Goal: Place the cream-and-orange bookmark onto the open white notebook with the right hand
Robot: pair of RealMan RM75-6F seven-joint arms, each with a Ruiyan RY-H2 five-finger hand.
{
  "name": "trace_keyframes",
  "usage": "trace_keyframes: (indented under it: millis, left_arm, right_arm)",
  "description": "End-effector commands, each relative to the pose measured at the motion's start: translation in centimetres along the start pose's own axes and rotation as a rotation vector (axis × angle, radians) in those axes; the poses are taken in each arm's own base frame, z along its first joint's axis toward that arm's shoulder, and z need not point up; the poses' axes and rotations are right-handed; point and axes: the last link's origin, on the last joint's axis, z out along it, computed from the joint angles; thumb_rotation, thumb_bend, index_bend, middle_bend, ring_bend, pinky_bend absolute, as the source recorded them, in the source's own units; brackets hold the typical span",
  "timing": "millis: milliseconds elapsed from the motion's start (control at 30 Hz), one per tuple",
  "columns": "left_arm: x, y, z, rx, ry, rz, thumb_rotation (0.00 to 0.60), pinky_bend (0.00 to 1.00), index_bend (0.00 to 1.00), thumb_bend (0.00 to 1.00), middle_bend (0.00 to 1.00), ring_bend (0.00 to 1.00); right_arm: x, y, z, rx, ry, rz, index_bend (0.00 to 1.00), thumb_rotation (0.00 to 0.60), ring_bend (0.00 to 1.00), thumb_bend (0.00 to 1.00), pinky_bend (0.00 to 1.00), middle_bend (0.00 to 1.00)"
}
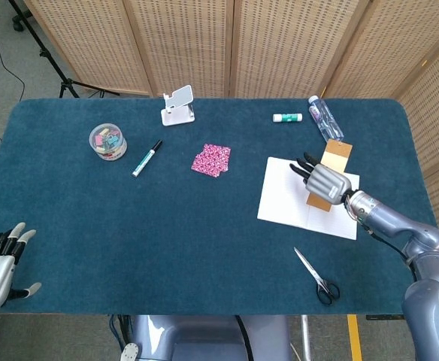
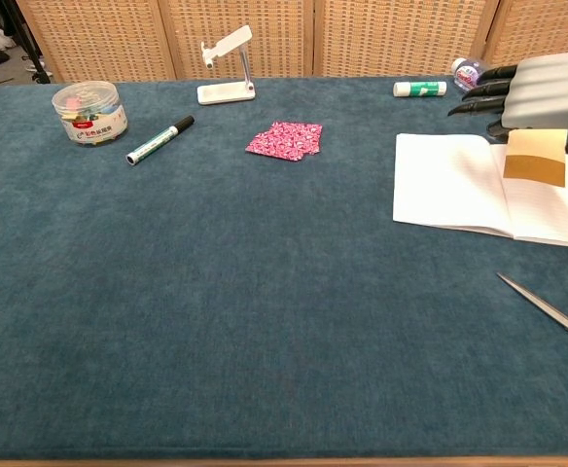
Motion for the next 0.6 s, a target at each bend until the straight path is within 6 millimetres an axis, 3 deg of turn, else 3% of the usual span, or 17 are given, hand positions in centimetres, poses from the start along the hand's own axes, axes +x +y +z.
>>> trace_keyframes:
  millis: [33, 600]
  left_arm:
    - [0.0, 0.0, 0.0, 0.001, 0.000, 0.000, 0.600, 0.00, 0.00, 0.00, 0.00, 0.00]
    - [0.1, -0.2, -0.1, -0.001, 0.002, -0.005, 0.600, 0.00, 0.00, 0.00, 0.00, 0.00]
  right_arm:
    - [-0.3, -0.8, -0.2, 0.022, 0.003, 0.002, 0.57, 0.600, 0.00, 0.10, 0.09, 0.01]
    - [-0.9, -4.0, -0.5, 0.114, 0.003, 0.014, 0.57, 0.600, 0.00, 0.10, 0.10, 0.01]
